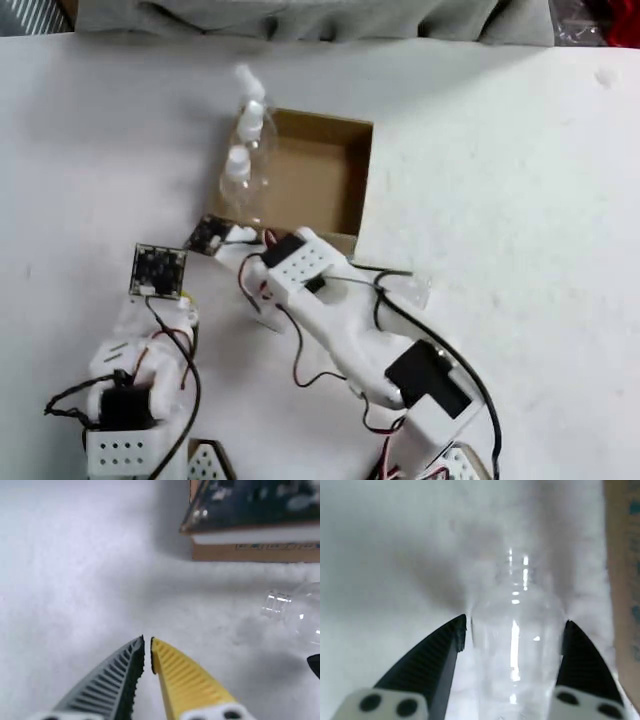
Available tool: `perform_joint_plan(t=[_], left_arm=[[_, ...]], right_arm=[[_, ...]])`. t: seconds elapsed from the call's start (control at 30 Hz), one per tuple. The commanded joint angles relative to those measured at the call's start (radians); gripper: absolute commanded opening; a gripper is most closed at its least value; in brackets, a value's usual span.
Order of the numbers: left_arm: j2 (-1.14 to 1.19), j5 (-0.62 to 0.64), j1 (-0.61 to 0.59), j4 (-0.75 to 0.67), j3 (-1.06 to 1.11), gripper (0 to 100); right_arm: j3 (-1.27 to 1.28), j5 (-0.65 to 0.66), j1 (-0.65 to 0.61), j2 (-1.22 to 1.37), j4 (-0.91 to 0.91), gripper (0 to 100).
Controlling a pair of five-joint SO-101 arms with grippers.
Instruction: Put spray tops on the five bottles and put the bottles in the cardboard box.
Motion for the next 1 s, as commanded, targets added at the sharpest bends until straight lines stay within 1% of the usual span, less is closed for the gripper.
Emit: perform_joint_plan(t=[0.0, 0.13, 0.23, 0.33, 0.47, 0.63, 0.77, 0.87, 0.97], left_arm=[[-0.002, -0.008, -0.005, 0.002, 0.000, 2], [-0.002, -0.008, -0.005, 0.000, 0.000, 2], [-0.002, -0.008, -0.005, -0.002, 0.000, 2], [-0.002, -0.008, -0.005, -0.002, 0.000, 2], [-0.002, -0.008, -0.005, -0.002, 0.000, 2], [-0.002, -0.008, -0.005, -0.002, 0.000, 2], [-0.002, -0.008, -0.005, -0.002, 0.000, 2], [-0.002, -0.008, -0.005, -0.002, 0.000, 2], [-0.002, -0.008, 0.004, -0.002, 0.000, 2]], right_arm=[[-0.060, 0.008, -0.005, -0.010, 0.004, 20.0], [-0.060, 0.008, -0.007, -0.016, 0.025, 0.8], [-0.060, 0.008, -0.005, -0.074, 0.076, 4.6], [-0.060, 0.005, -0.002, -0.189, 0.145, 1.2], [-0.060, 0.000, 0.074, -0.397, 0.274, 1.9], [-0.054, 0.000, 0.289, -0.633, 0.407, 1.9], [-0.005, 0.000, 0.516, -0.763, 0.509, 1.9], [0.123, 0.009, 0.693, -0.828, 0.504, 1.9], [0.252, 0.041, 0.871, -0.892, 0.432, 1.9]])
